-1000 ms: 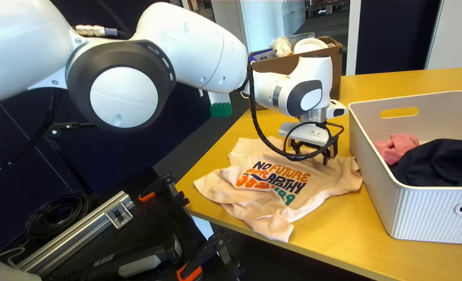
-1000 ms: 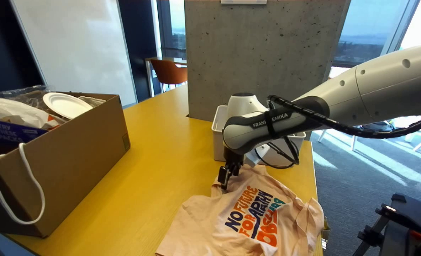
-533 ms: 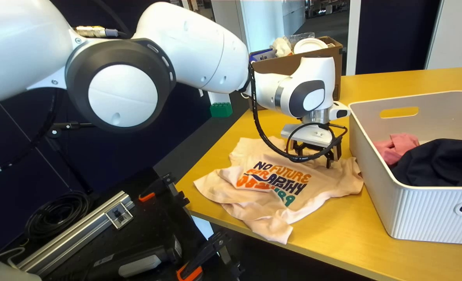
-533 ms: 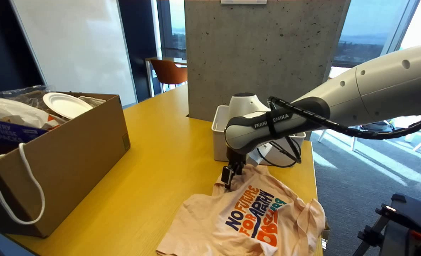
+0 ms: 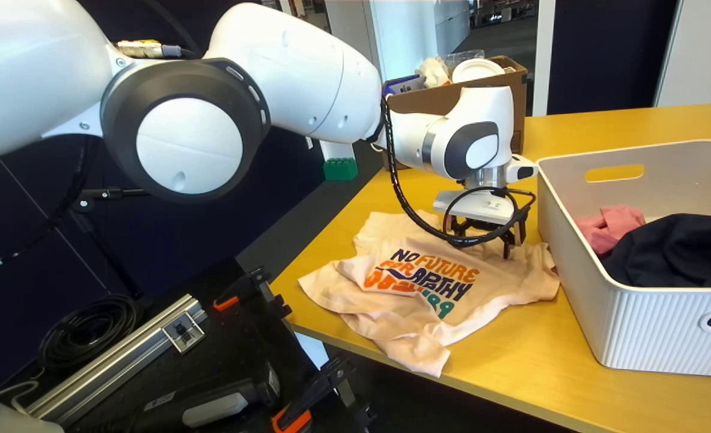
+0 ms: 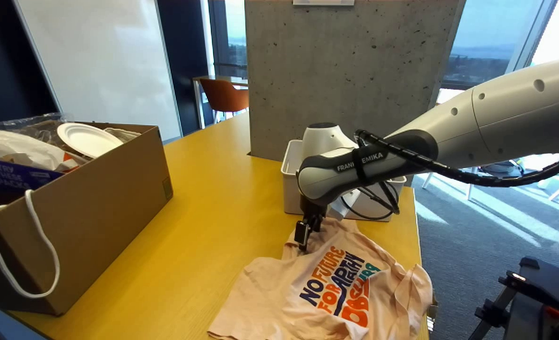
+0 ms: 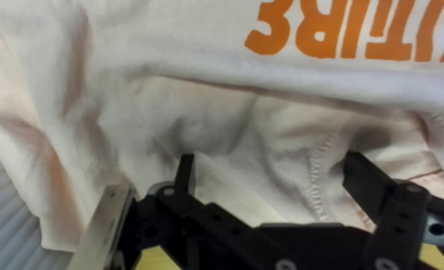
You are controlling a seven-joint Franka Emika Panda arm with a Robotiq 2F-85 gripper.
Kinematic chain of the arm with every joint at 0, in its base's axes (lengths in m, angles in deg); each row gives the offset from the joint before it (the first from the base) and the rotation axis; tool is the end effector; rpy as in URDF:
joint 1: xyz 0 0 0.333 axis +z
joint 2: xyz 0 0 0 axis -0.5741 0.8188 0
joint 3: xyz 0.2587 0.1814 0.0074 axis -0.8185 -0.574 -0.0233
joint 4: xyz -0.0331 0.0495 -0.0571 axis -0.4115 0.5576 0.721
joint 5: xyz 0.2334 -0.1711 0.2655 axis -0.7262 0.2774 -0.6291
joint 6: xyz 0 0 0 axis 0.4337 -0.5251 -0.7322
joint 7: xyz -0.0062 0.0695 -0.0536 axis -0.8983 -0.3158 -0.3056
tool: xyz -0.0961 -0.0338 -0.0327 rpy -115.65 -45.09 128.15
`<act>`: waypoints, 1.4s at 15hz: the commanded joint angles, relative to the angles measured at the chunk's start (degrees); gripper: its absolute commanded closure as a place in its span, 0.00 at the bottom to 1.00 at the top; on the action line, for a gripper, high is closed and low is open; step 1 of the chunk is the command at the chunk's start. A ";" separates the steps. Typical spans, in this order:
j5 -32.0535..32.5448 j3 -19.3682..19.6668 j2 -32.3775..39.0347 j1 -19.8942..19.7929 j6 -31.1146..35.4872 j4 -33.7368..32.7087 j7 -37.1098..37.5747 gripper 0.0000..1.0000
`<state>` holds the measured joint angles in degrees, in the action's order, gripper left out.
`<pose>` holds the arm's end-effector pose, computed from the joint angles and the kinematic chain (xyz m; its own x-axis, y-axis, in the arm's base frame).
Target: Unfold the peach t-shirt and lay it out on the table.
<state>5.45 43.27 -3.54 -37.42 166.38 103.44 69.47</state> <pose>0.7715 -0.0149 0.0170 0.9511 0.3087 0.0074 0.3087 -0.9512 -0.0037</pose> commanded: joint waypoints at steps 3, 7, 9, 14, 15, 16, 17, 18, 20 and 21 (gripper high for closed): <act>1.15 0.69 -0.04 1.26 -2.30 -2.17 -2.68 0.00; 1.89 0.97 0.07 2.09 -2.57 -3.37 -2.92 0.00; 2.37 1.28 0.43 2.87 -3.63 -5.15 -2.00 0.00; 2.24 0.47 -1.72 6.49 -11.65 -8.75 1.04 0.00; 2.21 0.42 -2.70 7.54 -12.71 -8.34 2.15 0.00; 2.02 0.28 -3.68 8.50 -14.24 -7.70 3.44 0.00; 2.07 0.39 -4.37 9.51 -15.19 -7.26 4.88 0.00; 1.97 0.48 -5.01 10.39 -16.56 -6.51 6.81 0.00; 1.71 0.22 -5.84 12.12 -18.35 -5.38 9.72 0.00; 1.47 -0.03 -6.33 12.93 -19.26 -4.42 11.17 0.00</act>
<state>7.45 43.46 -7.52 -26.21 150.17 95.84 76.59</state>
